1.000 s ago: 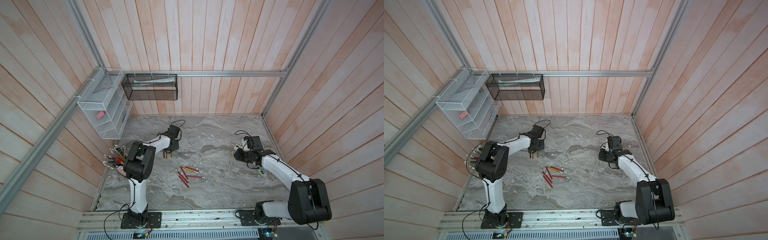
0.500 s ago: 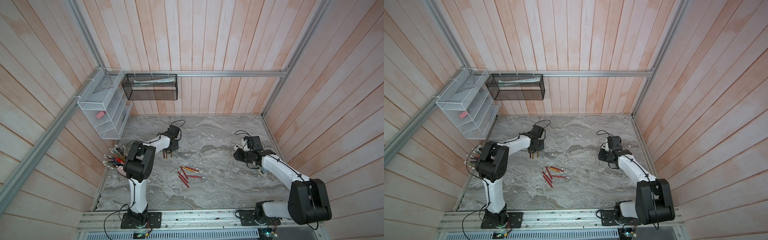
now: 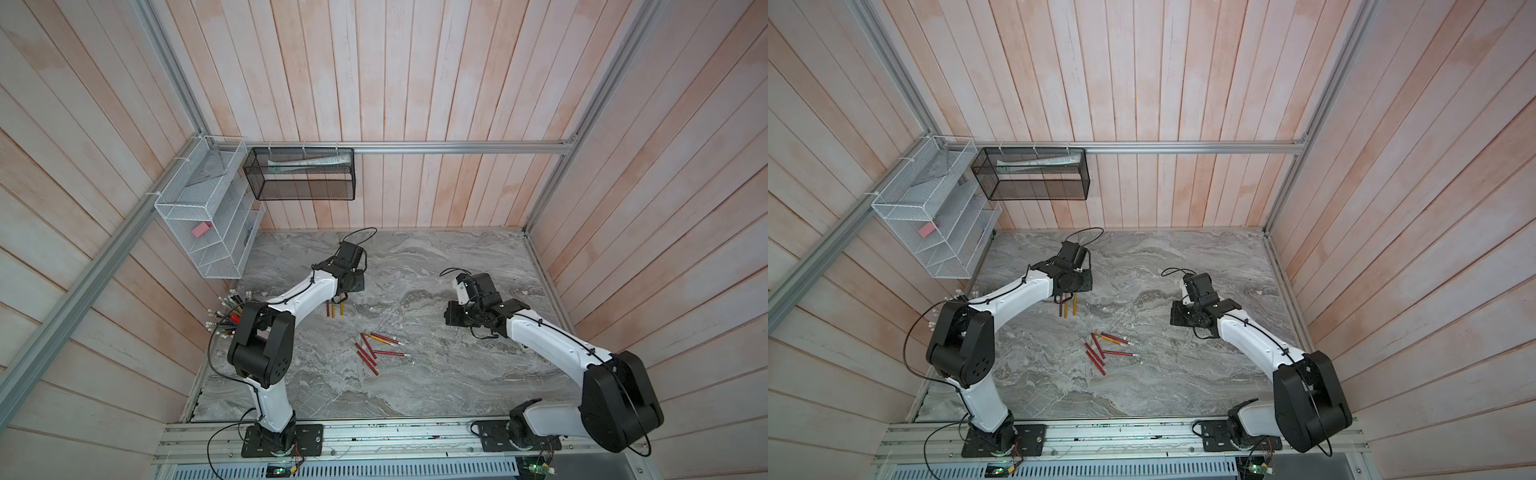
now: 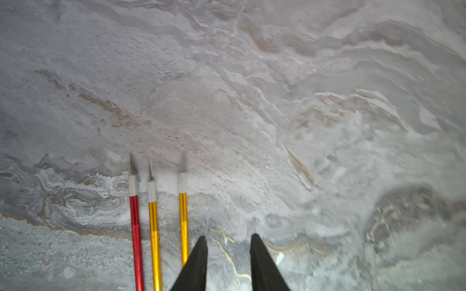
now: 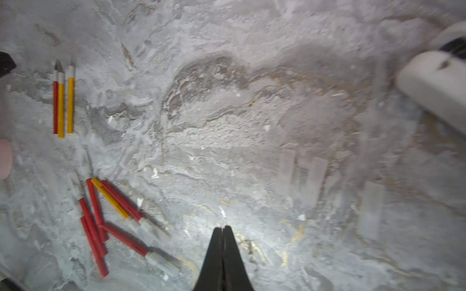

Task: Remove protective caps from carving knives
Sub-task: Place the carving knife at the center of the board, then adjust the carving knife at the center of the board.

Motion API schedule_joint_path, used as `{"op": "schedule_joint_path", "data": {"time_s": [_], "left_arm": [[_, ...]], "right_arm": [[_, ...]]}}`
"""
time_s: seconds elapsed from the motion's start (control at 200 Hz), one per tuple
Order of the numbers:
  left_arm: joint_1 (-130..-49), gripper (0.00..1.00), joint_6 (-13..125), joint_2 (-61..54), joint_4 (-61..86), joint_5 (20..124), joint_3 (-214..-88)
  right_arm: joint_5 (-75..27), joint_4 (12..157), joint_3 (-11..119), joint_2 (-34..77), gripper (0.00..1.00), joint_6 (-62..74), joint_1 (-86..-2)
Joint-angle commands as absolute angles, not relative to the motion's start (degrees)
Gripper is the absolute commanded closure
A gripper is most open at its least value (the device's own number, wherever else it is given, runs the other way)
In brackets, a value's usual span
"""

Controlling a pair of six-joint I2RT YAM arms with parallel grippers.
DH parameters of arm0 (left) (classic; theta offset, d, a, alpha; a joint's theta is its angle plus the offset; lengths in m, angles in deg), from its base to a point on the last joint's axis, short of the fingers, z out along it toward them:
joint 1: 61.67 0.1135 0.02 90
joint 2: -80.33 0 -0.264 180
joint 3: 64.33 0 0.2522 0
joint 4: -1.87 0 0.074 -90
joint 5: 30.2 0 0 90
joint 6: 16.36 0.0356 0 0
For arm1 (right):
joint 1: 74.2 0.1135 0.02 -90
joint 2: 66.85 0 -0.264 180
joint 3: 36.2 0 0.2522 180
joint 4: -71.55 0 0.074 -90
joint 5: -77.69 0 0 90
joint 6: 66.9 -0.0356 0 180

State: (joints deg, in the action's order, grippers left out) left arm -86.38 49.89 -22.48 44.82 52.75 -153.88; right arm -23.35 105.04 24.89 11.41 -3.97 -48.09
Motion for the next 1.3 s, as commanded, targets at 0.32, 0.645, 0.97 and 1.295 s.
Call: {"op": "schedule_joint_path", "data": {"time_s": [0.32,0.645,0.97,1.295], "left_arm": [[-89.0,1.00,45.7,-22.0,39.0,66.8,-145.8],[-91.4,1.00,44.9,-24.1,36.7,70.4,-145.5],[-92.6,1.00,44.5,-26.6,35.8,71.4,-145.3],[-92.8,1.00,44.5,-27.4,35.5,71.8,-145.2]], "right_arm": [[-29.0,101.2,26.4,18.4,1.00,-10.0,-35.6],[-30.1,99.5,26.2,22.5,1.00,-11.0,-32.6],[-31.6,99.4,27.7,26.3,1.00,-10.5,-31.3],[-30.5,99.1,28.2,29.1,1.00,-10.3,-30.7]]}}
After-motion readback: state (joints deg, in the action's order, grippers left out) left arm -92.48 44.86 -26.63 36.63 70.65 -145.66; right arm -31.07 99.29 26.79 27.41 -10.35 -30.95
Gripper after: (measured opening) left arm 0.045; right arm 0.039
